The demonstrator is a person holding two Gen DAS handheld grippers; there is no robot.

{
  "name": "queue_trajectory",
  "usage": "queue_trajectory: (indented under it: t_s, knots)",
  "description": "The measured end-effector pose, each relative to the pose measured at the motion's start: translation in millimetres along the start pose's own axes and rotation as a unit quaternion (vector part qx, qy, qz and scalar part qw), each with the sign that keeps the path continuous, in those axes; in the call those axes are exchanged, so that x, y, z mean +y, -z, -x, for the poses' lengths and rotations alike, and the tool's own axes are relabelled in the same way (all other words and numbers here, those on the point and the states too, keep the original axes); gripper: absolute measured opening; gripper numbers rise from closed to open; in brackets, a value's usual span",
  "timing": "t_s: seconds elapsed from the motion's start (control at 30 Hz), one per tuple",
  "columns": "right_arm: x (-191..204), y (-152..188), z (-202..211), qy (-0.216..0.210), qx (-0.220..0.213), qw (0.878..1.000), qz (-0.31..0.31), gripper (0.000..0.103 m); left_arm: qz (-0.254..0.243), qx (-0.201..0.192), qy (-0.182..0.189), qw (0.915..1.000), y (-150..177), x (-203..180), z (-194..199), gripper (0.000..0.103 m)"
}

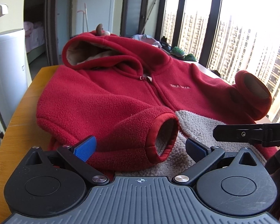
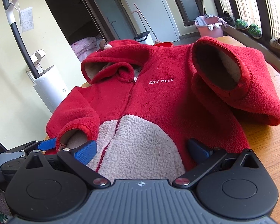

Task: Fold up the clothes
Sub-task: 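Lower the left gripper onto the sleeve cuff and close on it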

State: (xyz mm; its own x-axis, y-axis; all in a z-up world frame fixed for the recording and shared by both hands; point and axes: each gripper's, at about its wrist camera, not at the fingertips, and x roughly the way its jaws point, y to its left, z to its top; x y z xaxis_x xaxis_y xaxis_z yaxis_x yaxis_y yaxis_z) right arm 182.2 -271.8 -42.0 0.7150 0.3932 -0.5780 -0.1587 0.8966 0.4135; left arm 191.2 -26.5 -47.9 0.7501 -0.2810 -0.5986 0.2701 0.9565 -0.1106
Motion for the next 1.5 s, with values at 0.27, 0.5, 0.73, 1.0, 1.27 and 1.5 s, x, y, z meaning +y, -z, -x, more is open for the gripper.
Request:
queue_trajectory:
  t_s: [0.27, 0.5, 0.73, 1.0, 1.27, 1.5]
  knots:
    - [2.0, -0.2, 0.8, 0.007, 0.0, 1.0, 0.014, 0.103, 0.009, -0.002, 0.004, 0.9999, -6.2, 0.9, -2.4, 0.103]
    - [6.6, 0.4, -5.1, 0.022, -0.003, 0.999, 0.033, 0.103, -0.04, -0.039, -0.036, 0.9978, -8.3, -0.2, 13.5, 0.103]
    - [-1.2, 6.7, -1.4, 0.0, -0.018, 1.0, 0.007, 0.103, -0.115, -0.032, -0.074, 0.9901, -6.7, -7.1, 8.7, 0.103]
    - [0.2, 10.1, 0.8, -0.001, -0.023, 1.0, 0.007, 0.103, -0.141, 0.014, -0.042, 0.989, -5.4, -8.9, -11.8, 0.103]
    - [-8.9, 12.0, 5.2, -0.024, -0.038, 0.999, -0.021, 0.103, -0.171, -0.003, -0.01, 0.9851, -29.2, -8.0, 6.4, 0.04]
    - [-8.1, 12.4, 5.1, -0.021, -0.038, 0.999, -0.017, 0.103, -0.125, -0.073, -0.005, 0.9894, -104.5, 2.9, 39.4, 0.017]
